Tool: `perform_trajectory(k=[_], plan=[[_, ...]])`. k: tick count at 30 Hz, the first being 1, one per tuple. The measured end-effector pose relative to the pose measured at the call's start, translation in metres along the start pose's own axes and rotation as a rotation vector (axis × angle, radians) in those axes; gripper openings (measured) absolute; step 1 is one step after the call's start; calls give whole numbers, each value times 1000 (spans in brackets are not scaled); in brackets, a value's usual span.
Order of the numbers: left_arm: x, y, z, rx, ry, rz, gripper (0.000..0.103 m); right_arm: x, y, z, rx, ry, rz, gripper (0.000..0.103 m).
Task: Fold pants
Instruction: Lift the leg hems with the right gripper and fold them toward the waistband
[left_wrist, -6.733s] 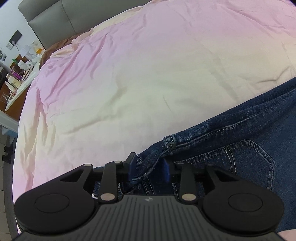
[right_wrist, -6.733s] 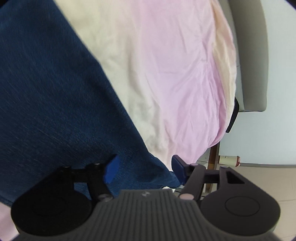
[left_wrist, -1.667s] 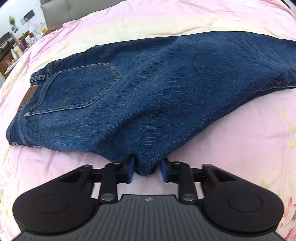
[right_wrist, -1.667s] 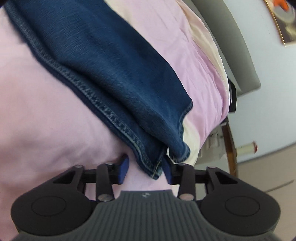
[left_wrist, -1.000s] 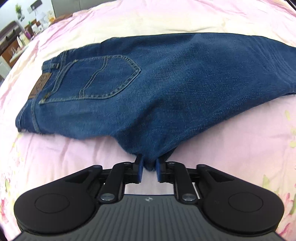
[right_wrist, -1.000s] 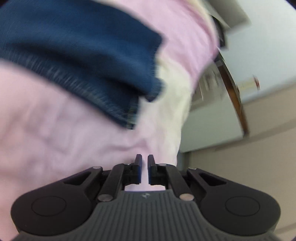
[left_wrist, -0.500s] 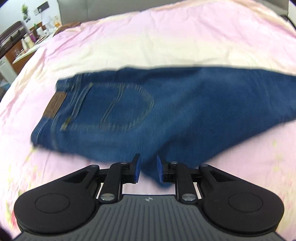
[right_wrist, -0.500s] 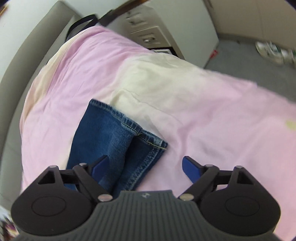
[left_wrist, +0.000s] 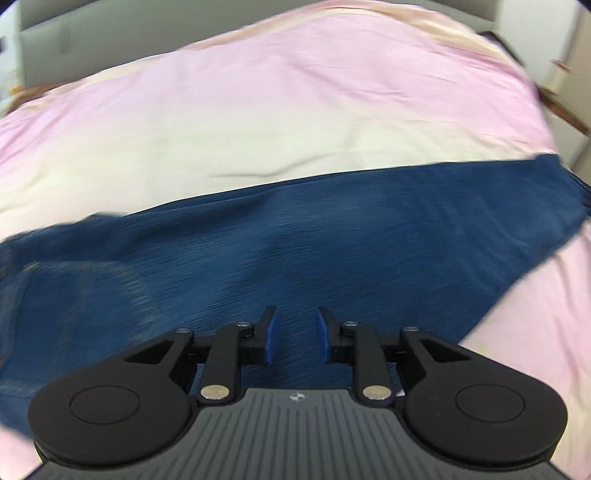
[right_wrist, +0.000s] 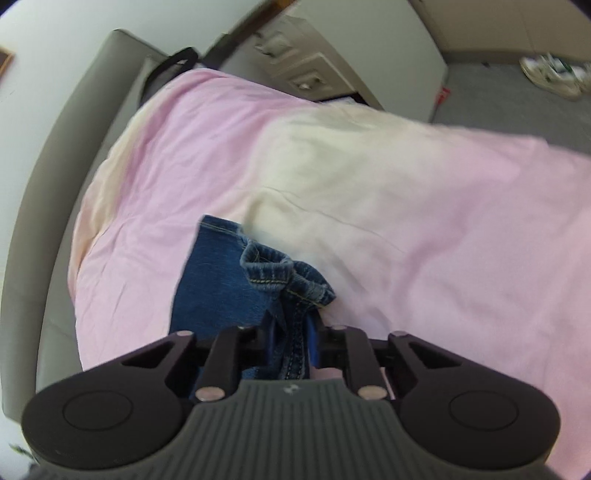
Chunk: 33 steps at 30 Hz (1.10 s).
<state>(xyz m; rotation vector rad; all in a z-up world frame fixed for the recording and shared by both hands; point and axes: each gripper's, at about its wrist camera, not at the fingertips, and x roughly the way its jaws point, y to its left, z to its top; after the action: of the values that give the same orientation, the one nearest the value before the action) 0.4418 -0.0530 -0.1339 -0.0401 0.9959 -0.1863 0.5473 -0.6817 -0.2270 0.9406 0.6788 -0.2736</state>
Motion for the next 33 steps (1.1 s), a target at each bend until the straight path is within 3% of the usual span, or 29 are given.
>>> perform_trajectory(k=[5,12,16,20,25,33], plan=[[24,-50,13,83,-42,-135,28,-25,37,1,-176,-30,-45,9],[58,-125,13,188,-36,-233,28,-68,97,2,-339,-57,-29,9],[78,-157,10,229,-66,-261,28,-88,130,-1,-410,-65,-14,9],[105,-183,10,288,14,-218,20,-105,147,-4,-426,-62,-6,9],[86,-165,13,214,22,-248,20,-130,176,-21,-492,-63,83,8],[-19,-88,19,181,-34,-191,22,-189,267,-76,-635,-60,241,8]])
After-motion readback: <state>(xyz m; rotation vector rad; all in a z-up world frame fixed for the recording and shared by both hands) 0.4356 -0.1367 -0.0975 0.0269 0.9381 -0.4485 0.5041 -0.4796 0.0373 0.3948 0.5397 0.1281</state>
